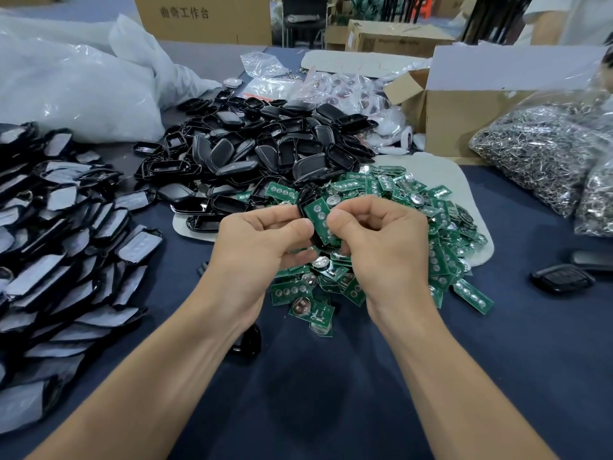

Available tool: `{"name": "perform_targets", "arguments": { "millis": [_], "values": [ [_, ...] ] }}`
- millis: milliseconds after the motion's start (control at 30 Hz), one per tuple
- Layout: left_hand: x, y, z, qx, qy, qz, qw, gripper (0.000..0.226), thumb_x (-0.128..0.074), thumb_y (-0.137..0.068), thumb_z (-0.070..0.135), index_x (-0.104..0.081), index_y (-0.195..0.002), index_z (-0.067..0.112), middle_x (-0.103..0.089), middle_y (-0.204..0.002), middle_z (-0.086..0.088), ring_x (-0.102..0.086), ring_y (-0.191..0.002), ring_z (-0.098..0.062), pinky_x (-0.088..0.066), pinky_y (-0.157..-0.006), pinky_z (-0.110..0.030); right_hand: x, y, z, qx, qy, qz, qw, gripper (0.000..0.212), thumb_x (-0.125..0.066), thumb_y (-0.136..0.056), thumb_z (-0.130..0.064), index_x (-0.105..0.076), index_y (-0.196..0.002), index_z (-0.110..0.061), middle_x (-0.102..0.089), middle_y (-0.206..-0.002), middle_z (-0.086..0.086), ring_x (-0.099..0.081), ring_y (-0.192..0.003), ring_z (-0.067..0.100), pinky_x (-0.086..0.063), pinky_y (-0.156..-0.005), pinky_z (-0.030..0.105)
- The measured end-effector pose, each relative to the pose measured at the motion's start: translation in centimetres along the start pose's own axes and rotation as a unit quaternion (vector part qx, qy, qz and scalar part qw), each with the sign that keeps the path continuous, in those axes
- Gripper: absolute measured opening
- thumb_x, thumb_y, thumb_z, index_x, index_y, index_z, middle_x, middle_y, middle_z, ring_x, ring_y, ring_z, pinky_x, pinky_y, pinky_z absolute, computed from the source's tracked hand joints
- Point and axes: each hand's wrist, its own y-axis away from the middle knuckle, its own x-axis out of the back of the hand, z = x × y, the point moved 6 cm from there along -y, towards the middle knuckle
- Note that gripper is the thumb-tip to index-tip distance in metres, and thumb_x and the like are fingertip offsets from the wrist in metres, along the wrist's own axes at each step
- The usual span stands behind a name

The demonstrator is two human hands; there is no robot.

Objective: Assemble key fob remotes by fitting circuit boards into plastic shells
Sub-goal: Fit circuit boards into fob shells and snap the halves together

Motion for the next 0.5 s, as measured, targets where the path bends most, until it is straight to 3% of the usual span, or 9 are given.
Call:
{"name": "perform_targets", "arguments": {
  "millis": [67, 200, 333, 500],
  "values": [
    [-0.02, -0.01, -0.13, 0.004, 0.004, 0.007, 1.000, 0.021, -0.076, -0.088, 0.002, -0.076, -0.108, 0.002, -0.079, -0.100, -0.017, -0.077, -0.092, -0.031, -0.062, -0.070, -0.029, -0.08, 0.03, 0.07, -0.004, -0.018, -0.001, 1.000, 0.017, -0.078, -0.081, -0.011, -0.077, -0.072, -0.026, -0.069, -0.062, -0.006, -0.054, -0.054, 0.006, -0.048, -0.058, 0.027],
    [-0.33, 0.13, 0.13, 0.000, 0.006, -0.010, 1.000, 0.013, -0.074, -0.090, 0.002, -0.082, -0.096, 0.010, -0.081, -0.097, -0.012, -0.079, -0.089, -0.027, -0.062, -0.069, -0.027, -0.10, 0.06, -0.01, -0.008, -0.035, 0.005, 0.999, 0.013, -0.074, -0.078, -0.016, -0.077, -0.071, -0.027, -0.067, -0.061, -0.007, -0.054, -0.055, 0.008, -0.049, -0.058, 0.030],
    [-0.32, 0.12, 0.14, -0.005, -0.013, -0.002, 1.000, 0.015, -0.077, -0.088, 0.001, -0.080, -0.102, 0.007, -0.080, -0.096, -0.014, -0.077, -0.086, -0.026, -0.062, -0.069, -0.027, 0.06, 0.16, -0.20, -0.007, 0.007, 0.008, 1.000, 0.014, -0.077, -0.081, -0.014, -0.077, -0.072, -0.025, -0.068, -0.060, -0.008, -0.056, -0.053, 0.007, -0.048, -0.059, 0.029],
    [-0.30, 0.19, 0.13, -0.006, -0.033, 0.007, 0.999, 0.021, -0.077, -0.086, -0.003, -0.079, -0.106, 0.003, -0.080, -0.094, -0.014, -0.078, -0.086, -0.024, -0.063, -0.070, -0.028, 0.43, 0.52, -0.70, 0.007, 0.119, 0.044, 0.992, 0.019, -0.079, -0.081, -0.021, -0.072, -0.064, -0.027, -0.068, -0.058, -0.018, -0.060, -0.051, -0.002, -0.041, -0.049, 0.009]
  ]
}}
